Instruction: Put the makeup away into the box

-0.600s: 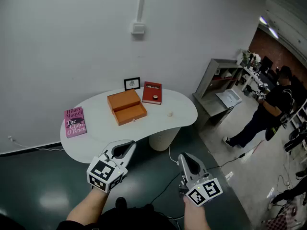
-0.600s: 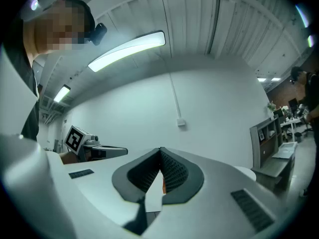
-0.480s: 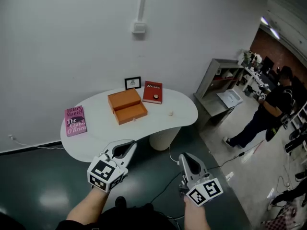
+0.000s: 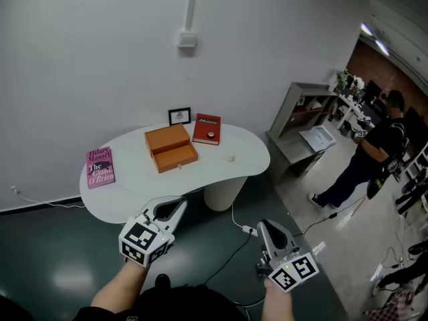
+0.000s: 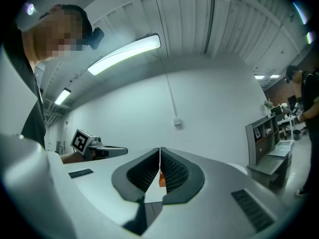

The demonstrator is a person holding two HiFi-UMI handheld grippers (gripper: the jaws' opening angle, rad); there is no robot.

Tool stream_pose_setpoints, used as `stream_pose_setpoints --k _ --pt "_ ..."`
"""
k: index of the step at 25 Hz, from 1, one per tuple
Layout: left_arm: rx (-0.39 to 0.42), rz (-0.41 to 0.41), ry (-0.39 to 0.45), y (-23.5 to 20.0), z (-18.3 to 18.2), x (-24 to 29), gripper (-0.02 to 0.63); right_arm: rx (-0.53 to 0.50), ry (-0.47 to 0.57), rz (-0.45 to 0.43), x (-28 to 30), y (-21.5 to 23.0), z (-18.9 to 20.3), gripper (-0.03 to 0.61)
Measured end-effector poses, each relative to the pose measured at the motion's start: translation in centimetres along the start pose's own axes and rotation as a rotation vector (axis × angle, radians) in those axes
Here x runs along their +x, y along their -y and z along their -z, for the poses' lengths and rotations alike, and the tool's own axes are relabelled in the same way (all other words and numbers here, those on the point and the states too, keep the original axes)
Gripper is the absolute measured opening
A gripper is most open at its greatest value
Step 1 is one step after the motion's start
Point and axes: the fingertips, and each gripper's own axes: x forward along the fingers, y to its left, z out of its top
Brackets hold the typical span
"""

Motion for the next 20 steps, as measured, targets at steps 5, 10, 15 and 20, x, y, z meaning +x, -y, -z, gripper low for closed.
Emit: stream_pose_setpoints --k 5,10,15,20 --pt "-0.001 0.002 -0.008 2.6 0.5 1.3 0.014 0.03 0.048 0.052 -3.6 3.3 -0.5 0.038" --pt "0.006 0.023 -0.028 5.7 1.5 2.2 0.014 0.072 0.033 0.015 -4.5 3.8 1.1 0.038" --pt "-0.022 0.033 -0.06 6.2 2.3 3.3 0.014 0.114 0.007 -0.026 -3.9 3.8 2.1 0.038" --pt "-0.034 0.052 -0.062 5.0 2.6 6.0 0.014 0.154 -0.041 -0.047 -2.0 4.8 4.0 0.038"
